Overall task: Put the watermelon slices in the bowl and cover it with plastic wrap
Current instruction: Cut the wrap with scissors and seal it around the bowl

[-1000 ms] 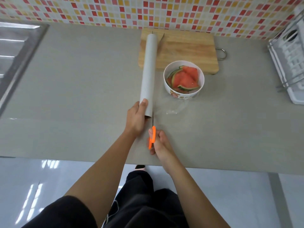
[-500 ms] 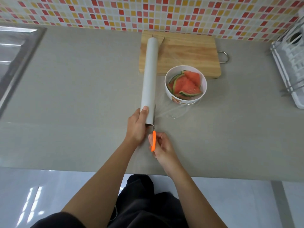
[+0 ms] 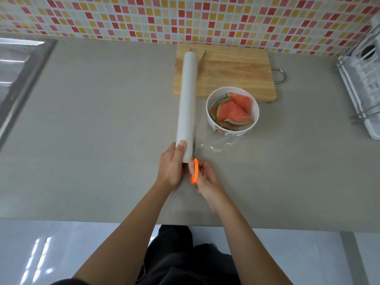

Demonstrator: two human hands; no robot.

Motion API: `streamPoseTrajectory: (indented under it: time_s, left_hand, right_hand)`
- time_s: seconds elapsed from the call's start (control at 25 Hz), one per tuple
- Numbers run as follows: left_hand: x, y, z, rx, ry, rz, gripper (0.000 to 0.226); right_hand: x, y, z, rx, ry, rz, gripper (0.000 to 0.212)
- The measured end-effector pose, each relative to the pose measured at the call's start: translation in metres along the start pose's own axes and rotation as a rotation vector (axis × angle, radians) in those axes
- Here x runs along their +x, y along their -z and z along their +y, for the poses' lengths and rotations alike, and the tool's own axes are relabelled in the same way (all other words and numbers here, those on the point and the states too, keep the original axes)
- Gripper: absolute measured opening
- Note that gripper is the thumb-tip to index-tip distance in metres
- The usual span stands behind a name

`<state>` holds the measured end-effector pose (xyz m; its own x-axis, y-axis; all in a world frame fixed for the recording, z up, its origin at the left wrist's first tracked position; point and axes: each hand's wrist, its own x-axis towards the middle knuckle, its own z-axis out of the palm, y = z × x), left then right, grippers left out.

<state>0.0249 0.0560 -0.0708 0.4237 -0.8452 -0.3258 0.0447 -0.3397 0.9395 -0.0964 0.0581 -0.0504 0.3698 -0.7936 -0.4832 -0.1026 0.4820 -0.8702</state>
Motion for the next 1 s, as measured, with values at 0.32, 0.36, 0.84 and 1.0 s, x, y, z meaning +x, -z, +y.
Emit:
streamPoseTrajectory:
  time_s: [0.32, 0.36, 0.84, 1.0]
  left_hand:
    - [-0.003, 0.003, 0.001, 0.021, 0.009, -0.028, 0.054]
    - [-0.003, 0.003, 0.002, 0.03, 0.009, -0.032, 0.053]
    - [-0.005, 0.009, 0.004, 0.039, 0.003, -0.08, 0.055]
    - [0.0, 0.013, 0.007, 0.014, 0.008, -0.066, 0.053]
  right_hand:
    - [0.019, 0.007, -0.017, -0.003, 0.027, 0.0, 0.017]
    - [0.021, 0.007, -0.021, -0.014, 0.025, -0.005, 0.018]
    - [0.04, 0.006, -0.038, -0.029, 0.037, 0.003, 0.019]
    - [0.027, 0.005, -0.031, -0.06, -0.038, 0.0, 0.031]
